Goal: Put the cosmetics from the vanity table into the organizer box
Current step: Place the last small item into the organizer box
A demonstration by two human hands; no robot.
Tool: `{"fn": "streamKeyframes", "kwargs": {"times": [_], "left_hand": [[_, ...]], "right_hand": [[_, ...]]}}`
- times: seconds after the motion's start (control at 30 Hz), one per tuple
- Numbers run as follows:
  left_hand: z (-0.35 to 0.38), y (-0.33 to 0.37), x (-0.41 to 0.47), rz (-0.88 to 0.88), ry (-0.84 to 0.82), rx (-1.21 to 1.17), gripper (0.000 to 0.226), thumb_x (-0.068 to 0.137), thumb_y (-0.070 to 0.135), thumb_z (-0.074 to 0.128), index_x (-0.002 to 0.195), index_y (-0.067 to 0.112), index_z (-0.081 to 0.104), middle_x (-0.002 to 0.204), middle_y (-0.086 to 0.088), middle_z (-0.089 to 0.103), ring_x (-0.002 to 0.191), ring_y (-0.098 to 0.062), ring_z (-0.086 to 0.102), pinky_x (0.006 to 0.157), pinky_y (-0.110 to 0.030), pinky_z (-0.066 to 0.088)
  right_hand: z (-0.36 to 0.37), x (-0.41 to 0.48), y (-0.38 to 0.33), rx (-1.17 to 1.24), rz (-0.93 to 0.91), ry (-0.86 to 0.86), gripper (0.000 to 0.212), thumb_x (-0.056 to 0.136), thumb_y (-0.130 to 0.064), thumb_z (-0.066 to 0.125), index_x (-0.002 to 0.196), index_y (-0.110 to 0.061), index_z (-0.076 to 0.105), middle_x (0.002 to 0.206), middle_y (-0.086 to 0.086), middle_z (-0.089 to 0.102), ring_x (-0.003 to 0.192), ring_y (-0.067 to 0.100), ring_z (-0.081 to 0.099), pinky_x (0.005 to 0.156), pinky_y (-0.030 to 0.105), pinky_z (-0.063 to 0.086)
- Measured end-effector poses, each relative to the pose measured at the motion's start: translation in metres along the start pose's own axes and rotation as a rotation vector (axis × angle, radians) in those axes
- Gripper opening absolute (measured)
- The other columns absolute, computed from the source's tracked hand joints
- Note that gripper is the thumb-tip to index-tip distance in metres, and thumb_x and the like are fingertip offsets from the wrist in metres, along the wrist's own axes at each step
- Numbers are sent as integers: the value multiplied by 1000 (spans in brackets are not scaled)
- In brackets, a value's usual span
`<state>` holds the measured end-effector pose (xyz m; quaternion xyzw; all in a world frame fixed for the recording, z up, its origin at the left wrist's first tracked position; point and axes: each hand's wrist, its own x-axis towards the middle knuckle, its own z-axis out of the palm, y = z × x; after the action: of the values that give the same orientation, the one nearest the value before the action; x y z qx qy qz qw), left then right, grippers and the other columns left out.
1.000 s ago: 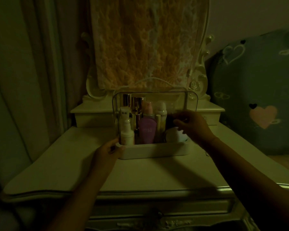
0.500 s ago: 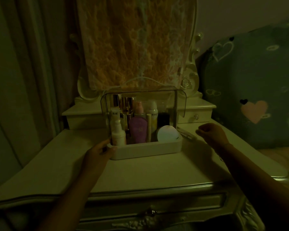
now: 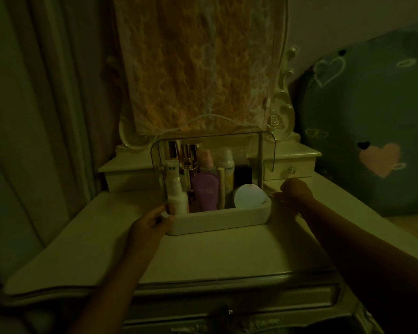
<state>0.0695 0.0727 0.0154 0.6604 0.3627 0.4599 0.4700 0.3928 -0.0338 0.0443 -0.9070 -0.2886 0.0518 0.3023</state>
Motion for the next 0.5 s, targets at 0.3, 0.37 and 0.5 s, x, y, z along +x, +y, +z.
{"fn": "streamKeyframes", "kwargs": {"times": [0.3, 0.37, 0.5], "left_hand": [[-1, -3, 2, -18, -12, 12, 41, 81, 13, 65, 121, 17, 57, 103, -3, 61, 89, -14, 58, 77, -30, 45], [-2, -4, 3, -19, -14, 8, 40, 81, 14, 66, 120, 18, 58, 102, -3, 61, 88, -13, 58, 75, -29, 46], [-2, -7, 4, -8, -11, 18, 41, 80, 14, 66, 120, 18, 58, 99, 0, 61, 80, -3, 56, 70, -25, 45]], "right_hand": [[-7, -14, 11, 290, 201, -141, 20, 86, -13, 61, 100, 1, 59, 85, 15, 59, 73, 27, 58, 70, 35, 50], [-13, -22, 18, 396, 176, -112, 21, 86, -12, 61, 103, 0, 61, 79, 10, 56, 73, 25, 55, 70, 35, 46], [-29, -49, 31, 642, 134, -72, 20, 87, -14, 60, 103, -5, 61, 79, 6, 55, 71, 20, 52, 57, 28, 41]]}}
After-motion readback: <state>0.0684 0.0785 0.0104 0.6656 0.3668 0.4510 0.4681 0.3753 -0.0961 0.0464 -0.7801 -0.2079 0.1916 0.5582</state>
